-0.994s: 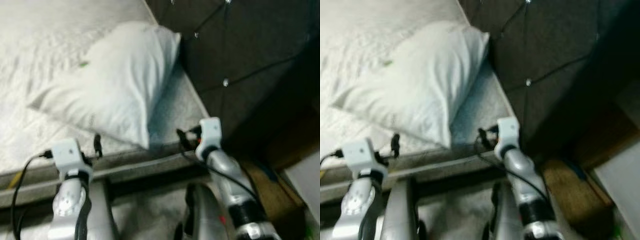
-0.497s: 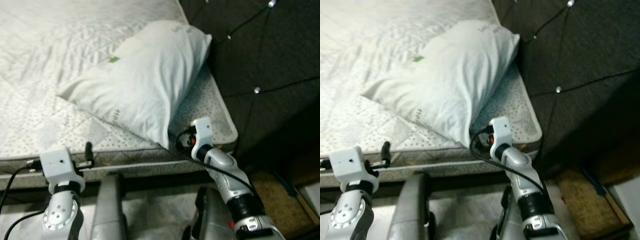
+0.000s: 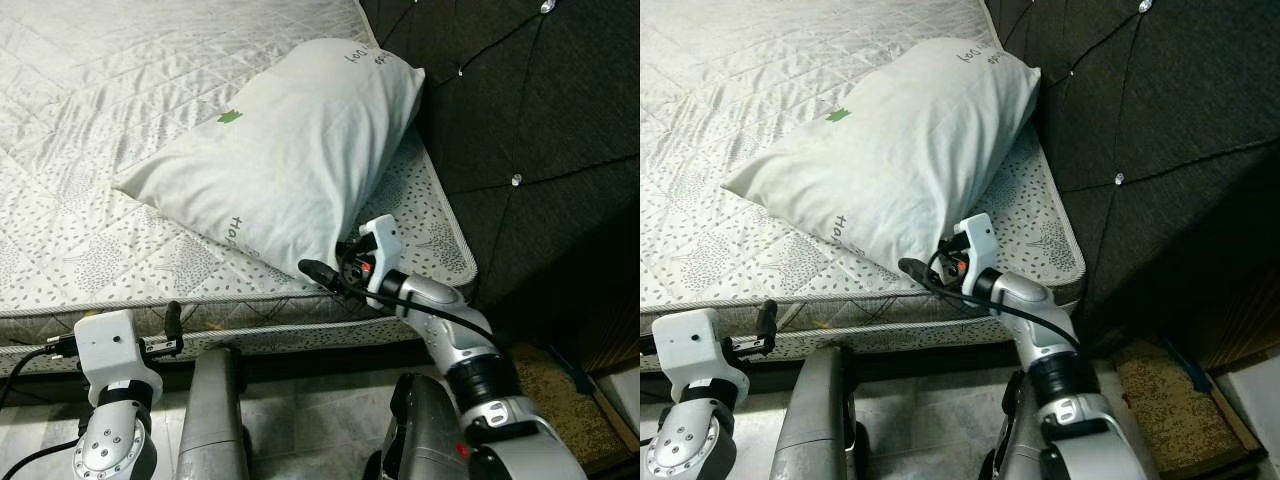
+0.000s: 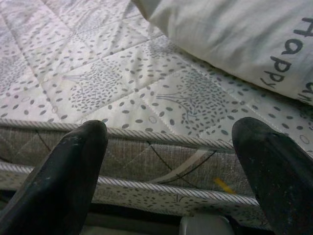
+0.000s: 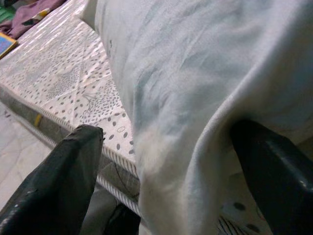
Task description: Clean up the room
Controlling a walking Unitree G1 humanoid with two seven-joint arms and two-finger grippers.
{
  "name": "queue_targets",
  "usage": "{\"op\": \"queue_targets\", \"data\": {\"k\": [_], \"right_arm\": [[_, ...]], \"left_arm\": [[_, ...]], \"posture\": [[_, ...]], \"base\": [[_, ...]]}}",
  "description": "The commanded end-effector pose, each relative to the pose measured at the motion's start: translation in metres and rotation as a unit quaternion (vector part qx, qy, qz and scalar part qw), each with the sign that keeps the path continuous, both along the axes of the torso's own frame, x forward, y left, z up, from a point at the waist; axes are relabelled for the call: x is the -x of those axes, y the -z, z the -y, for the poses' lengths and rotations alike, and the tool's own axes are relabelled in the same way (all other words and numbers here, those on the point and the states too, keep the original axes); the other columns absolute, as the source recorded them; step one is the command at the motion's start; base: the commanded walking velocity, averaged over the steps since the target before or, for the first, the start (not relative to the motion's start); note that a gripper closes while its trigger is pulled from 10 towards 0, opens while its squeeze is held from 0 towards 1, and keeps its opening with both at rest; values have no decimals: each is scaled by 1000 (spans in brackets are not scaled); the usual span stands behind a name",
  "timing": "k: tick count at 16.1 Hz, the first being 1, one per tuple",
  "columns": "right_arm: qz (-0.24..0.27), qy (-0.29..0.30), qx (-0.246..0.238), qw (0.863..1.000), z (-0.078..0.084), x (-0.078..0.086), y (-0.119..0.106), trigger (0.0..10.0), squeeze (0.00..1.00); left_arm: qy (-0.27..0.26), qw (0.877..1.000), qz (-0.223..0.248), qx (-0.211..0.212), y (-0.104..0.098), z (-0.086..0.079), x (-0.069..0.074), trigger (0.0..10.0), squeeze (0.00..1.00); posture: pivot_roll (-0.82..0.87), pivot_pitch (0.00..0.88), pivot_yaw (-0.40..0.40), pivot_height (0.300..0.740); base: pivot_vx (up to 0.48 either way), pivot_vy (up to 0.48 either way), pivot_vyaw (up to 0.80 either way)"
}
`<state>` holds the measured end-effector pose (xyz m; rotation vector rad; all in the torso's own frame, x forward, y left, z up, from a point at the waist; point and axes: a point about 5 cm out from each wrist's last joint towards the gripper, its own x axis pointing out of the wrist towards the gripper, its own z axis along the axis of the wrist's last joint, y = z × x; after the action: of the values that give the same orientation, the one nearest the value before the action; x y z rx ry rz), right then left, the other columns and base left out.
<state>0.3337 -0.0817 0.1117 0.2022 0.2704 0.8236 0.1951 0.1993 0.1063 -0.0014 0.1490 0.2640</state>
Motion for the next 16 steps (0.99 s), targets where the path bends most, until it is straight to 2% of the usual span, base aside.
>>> {"op": "queue_targets", "data": {"k": [1, 2, 3, 7, 8, 9, 10, 12, 16], "right_arm": [[-7, 46, 1, 999, -2, -4, 4, 10000, 0], [-14, 54, -4, 998, -3, -4, 5, 10000, 0], [-7, 63, 11, 998, -7, -4, 7, 10000, 0], [-15, 142, 17, 990, -22, -7, 11, 10000, 0], [-22, 159, 11, 987, -27, -7, 10, 3843, 0], [-33, 177, -4, 984, -33, -7, 8, 667, 0], [-36, 183, -20, 982, -38, -7, 6, 0, 0], [-56, 209, -64, 974, -46, -9, -1, 0, 0], [-62, 233, -73, 968, -48, -13, -3, 0, 0]], "left_arm": [[7, 1000, -2, -1, -2, 2, -1, 10000, 0], [8, 1000, -2, -2, -2, 2, -1, 10000, 0], [8, 1000, -2, -3, -2, 2, -1, 10000, 0], [2, 1000, -7, -8, -2, -1, 5, 10000, 0], [2, 1000, -7, -7, -2, -1, 5, 10000, 0], [3, 1000, -7, -6, -2, 0, 4, 10000, 0], [4, 1000, -6, -5, -2, 1, 4, 10000, 0], [9, 1000, -5, -3, -2, 3, 2, 10000, 0], [18, 1000, 1, 1, -2, 5, -3, 10000, 0]], "posture": [[112, 140, -43, 529], [112, 140, -43, 529], [119, 139, -43, 529], [140, 136, -52, 529], [140, 136, -52, 529], [137, 127, -54, 529], [136, 125, -52, 529], [136, 125, -52, 529], [131, 107, -51, 529]], "base": [[0, 0, 0], [0, 0, 0], [0, 0, 0], [0, 0, 0], [0, 0, 0], [0, 0, 0], [0, 0, 0], [0, 0, 0], [0, 0, 0]]}}
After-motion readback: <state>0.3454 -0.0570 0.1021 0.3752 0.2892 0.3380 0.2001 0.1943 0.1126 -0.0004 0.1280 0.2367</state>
